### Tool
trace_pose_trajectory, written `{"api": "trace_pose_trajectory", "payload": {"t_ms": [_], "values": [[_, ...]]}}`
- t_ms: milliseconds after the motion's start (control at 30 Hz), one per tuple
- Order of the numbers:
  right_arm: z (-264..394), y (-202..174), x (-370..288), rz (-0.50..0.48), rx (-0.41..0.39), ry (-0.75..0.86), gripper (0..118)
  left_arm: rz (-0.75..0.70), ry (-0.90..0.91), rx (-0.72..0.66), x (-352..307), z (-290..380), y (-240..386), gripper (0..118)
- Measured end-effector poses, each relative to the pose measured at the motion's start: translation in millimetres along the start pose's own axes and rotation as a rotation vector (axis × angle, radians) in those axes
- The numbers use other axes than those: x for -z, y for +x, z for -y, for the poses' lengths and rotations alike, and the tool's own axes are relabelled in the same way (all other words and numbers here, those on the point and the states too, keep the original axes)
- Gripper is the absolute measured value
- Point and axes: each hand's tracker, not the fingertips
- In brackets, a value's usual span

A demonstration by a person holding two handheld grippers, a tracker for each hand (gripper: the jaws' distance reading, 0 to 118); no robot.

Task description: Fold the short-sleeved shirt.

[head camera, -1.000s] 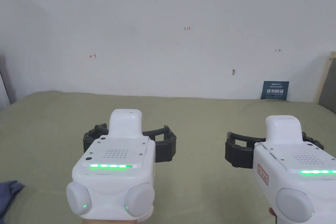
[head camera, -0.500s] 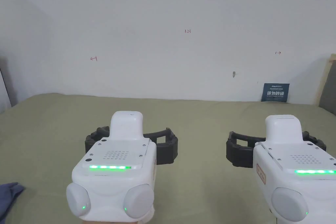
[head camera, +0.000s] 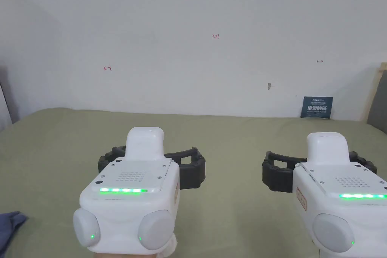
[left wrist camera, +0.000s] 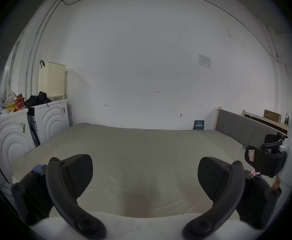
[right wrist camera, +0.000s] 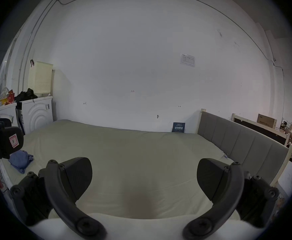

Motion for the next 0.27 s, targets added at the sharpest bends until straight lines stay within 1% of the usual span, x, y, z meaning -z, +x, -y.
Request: {"api": "trace_pose_trajectory", "payload": {"t_ms": [67, 167, 233, 267], "values": [[1.5, -0.3, 1.1, 0.015, -0.002, 0.021, 118, 0.005, -0.003, 0.000, 1.0, -0.4, -0.7, 118], [1.0, 0.8, 3.3, 0.020, 0.017, 0.019, 118, 0.005, -0.009, -0.005, 1.3, 0.8, -1.0, 118], [-0.4, 1.2, 5.1, 0.037, 0.043, -0.003, 118, 0.004, -0.010, -0.003, 1.7, 1.1, -0.6, 118], [-1.3, 2.4, 5.6, 0.022, 0.068, -0.026, 118, 0.007, -0.012, 0.000, 2.1, 1.1, -0.2, 118]]}}
